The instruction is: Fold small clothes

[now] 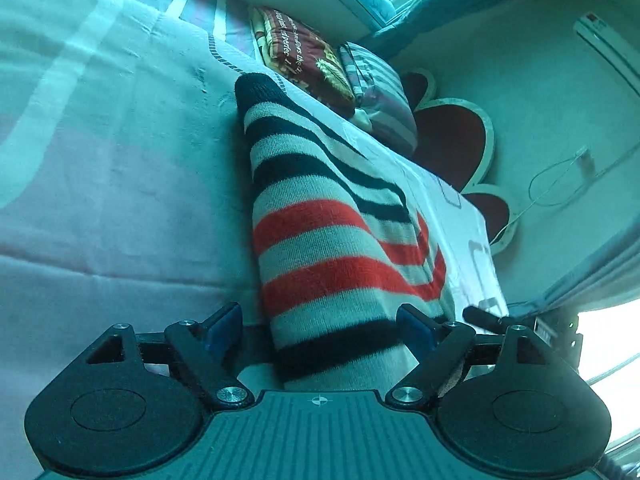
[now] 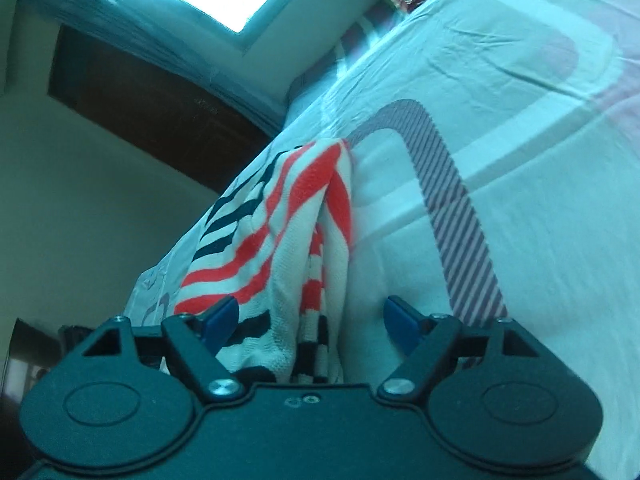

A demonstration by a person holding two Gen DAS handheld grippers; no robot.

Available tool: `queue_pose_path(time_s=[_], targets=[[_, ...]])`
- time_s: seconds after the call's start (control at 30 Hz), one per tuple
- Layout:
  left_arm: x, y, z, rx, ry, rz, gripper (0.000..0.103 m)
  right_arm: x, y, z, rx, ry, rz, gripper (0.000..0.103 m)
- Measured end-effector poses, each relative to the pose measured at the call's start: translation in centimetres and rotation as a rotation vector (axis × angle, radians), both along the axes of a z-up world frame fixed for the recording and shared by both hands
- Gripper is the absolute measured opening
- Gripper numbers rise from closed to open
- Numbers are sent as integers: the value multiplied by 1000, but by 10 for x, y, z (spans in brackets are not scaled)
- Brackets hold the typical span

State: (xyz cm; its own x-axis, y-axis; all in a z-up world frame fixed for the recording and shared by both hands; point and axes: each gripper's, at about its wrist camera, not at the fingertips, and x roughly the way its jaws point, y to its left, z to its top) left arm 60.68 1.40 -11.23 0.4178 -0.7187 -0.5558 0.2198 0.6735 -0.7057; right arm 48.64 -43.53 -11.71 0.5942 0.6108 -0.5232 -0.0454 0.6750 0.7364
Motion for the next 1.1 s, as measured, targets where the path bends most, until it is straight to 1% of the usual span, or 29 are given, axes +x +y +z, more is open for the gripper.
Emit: queue_pose_path(time_s=[0.07,0.17,0.2,0.23,0.37,0.4,0.47,0.53,0.57,0.6,0.63,0.67,0.7,0.73,0.77,0.8,0.83,0.87,0.9,0.93,0.97,1.0,1.07,1.1], targets=[[7,-5,0,-3,0,-11,86,7,4,-1,4,7,35,77],[17,-19,3,41,-19,-47,87,20,16,-3,-2,12,87,71],[19,-22,4,51,-22,-55,87,25,20,-5,4,17,99,65],[21,-26,6,62,-26,-66,87,29,24,-6,1,20,106,63],[27,-40,10,119,-49,-99,87,35,34,-10,13,-15,120,63],[28,-42,13,133,-48,-102,87,34,35,-11,10,-22,123,63],[29,-42,14,140,-39,-103,87,29,34,-9,-12,-21,135,58],[31,-38,13,123,-27,-87,87,29,29,-10,-15,-14,144,50],[31,-42,15,146,-31,-86,86,30,29,-11,-18,-10,144,49],[31,-50,17,203,-46,-91,85,30,32,-9,-40,-13,142,47],[29,-67,23,318,-88,-116,84,29,40,-4,-93,-24,142,46],[25,-87,29,432,-137,-142,84,27,52,2,-174,-44,150,46],[24,-98,32,472,-155,-139,81,24,66,10,-268,-68,162,46],[25,-102,35,488,-159,-131,77,21,77,16,-348,-89,171,45],[25,-105,38,508,-174,-131,74,18,83,20,-390,-101,171,45],[21,-106,42,531,-200,-133,66,15,84,21,-397,-103,163,43],[14,-108,47,567,-239,-148,62,12,84,23,-399,-109,158,40],[7,-113,52,621,-286,-173,61,8,85,26,-405,-123,158,39],[4,-118,56,644,-303,-182,60,3,85,29,-407,-137,159,38],[2,-118,58,643,-307,-179,60,0,86,30,-415,-141,159,38],[3,-115,57,626,-303,-174,60,-1,86,30,-419,-134,157,38],[6,-109,54,587,-281,-165,61,1,84,27,-399,-116,152,40],[13,-89,49,485,-222,-133,62,8,74,17,-294,-70,133,43],[13,-82,46,445,-206,-123,63,9,67,12,-236,-47,126,46]])
